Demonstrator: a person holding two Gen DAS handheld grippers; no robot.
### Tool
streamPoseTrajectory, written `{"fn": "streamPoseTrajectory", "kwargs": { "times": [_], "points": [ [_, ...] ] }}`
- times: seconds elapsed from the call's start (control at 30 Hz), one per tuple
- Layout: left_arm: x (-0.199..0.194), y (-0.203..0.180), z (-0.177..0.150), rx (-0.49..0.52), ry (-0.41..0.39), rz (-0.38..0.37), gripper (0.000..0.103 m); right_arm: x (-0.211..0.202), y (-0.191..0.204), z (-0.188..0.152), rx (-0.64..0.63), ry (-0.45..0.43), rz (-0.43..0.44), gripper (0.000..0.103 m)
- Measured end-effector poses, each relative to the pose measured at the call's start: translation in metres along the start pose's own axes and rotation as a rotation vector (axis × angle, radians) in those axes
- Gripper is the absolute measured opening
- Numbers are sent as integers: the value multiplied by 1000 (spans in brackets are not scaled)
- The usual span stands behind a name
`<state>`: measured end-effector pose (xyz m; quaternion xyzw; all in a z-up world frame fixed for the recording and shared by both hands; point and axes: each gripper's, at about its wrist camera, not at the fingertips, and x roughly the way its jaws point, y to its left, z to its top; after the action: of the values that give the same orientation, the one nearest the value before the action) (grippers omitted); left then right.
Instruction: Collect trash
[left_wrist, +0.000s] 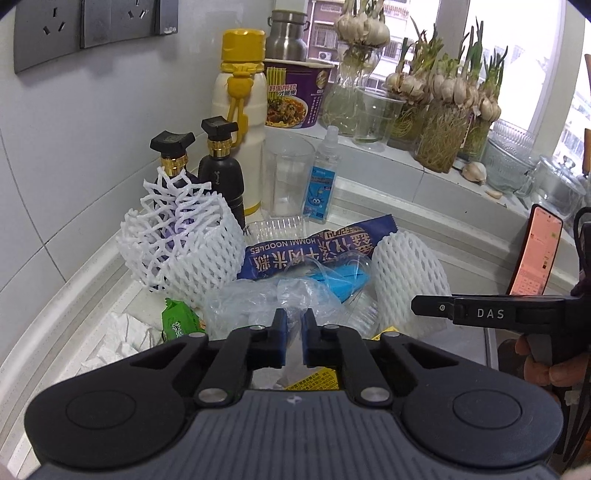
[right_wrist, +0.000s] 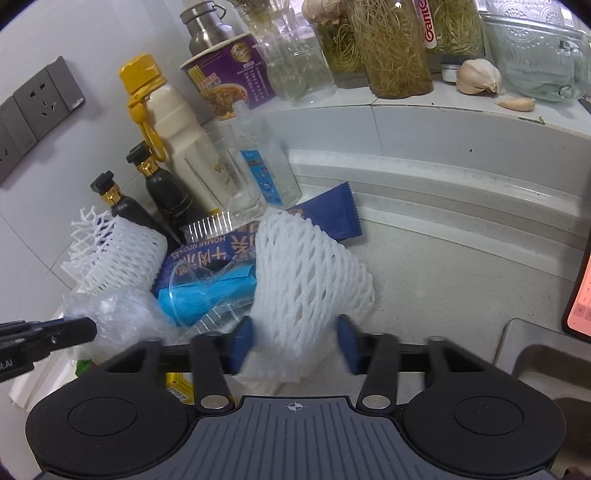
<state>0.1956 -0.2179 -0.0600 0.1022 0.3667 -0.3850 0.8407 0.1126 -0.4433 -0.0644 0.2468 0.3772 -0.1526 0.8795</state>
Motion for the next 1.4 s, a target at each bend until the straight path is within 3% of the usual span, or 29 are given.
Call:
{"fn": "streamPoseTrajectory", "kwargs": {
  "times": [0.07, 0.17, 0.9, 1.4],
  "points": [
    [-4, 0, 1, 1, -8, -4, 4, -3, 1, 0, -3, -7, 2, 19],
    [-11, 2, 5, -17, -20, -25, 3, -9, 6, 1, -16, -39, -13, 17],
    [-78, 10, 4, -63, -127, -43, 2, -64, 36, 7, -78, -123, 8, 17],
    [-127, 26, -30, -126, -169, -29, 2, -89, 66, -20, -141, -76, 31, 17]
  ]
}}
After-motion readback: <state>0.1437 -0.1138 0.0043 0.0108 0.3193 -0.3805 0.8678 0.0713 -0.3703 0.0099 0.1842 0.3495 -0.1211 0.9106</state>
